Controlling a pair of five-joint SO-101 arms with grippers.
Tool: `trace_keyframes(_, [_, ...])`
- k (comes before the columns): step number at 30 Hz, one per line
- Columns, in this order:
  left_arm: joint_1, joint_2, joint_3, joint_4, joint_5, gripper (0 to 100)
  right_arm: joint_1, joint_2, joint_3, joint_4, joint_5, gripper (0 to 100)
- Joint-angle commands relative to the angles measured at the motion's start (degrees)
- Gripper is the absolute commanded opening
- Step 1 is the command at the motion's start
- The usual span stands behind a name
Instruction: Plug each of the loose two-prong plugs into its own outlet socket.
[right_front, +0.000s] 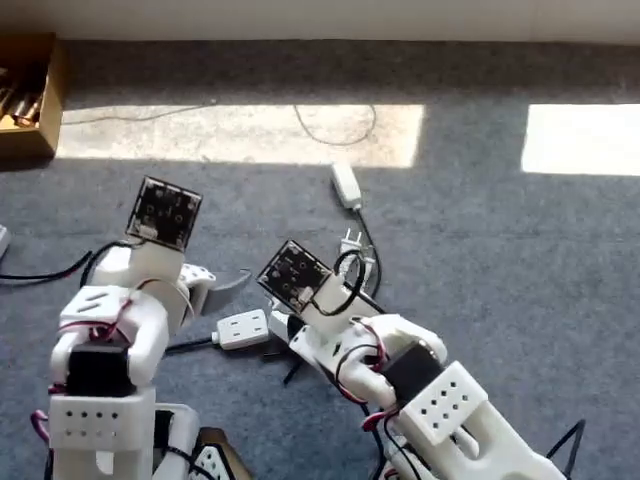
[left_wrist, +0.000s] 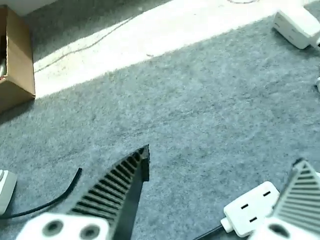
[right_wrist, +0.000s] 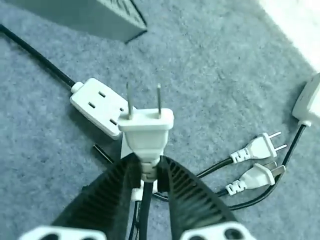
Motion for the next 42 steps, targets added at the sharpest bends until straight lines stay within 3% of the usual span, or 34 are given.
trace_keyframes(1, [3.74, -8.84, 3.82, 1.67, 0.35, 41, -1.8, -4.44, 0.04, 1.8, -0.62, 0.7])
trace_keyframes(10, [9.36, -23.96, 12.44, 3.6, 0.35, 41, -3.82, -4.35, -0.13, 2.59, -2.29, 0.7])
trace_keyframes(17, [9.54, -24.92, 7.87, 7.56, 0.97, 41, -3.74, -4.26, 0.22, 2.33, -2.29, 0.7])
trace_keyframes(28, [9.27, -24.4, 1.89, 7.47, 2.73, 41, -2.77, 1.01, -0.57, 2.59, -2.29, 0.7])
trace_keyframes(34, [9.54, -24.22, 4.35, 7.12, 2.64, 41, -2.51, 16.13, -12.0, 2.59, -2.73, 0.7])
trace_keyframes(42, [9.36, -24.22, 14.9, -0.44, 2.37, 41, -6.9, 17.36, -21.67, 10.07, -4.4, 0.7])
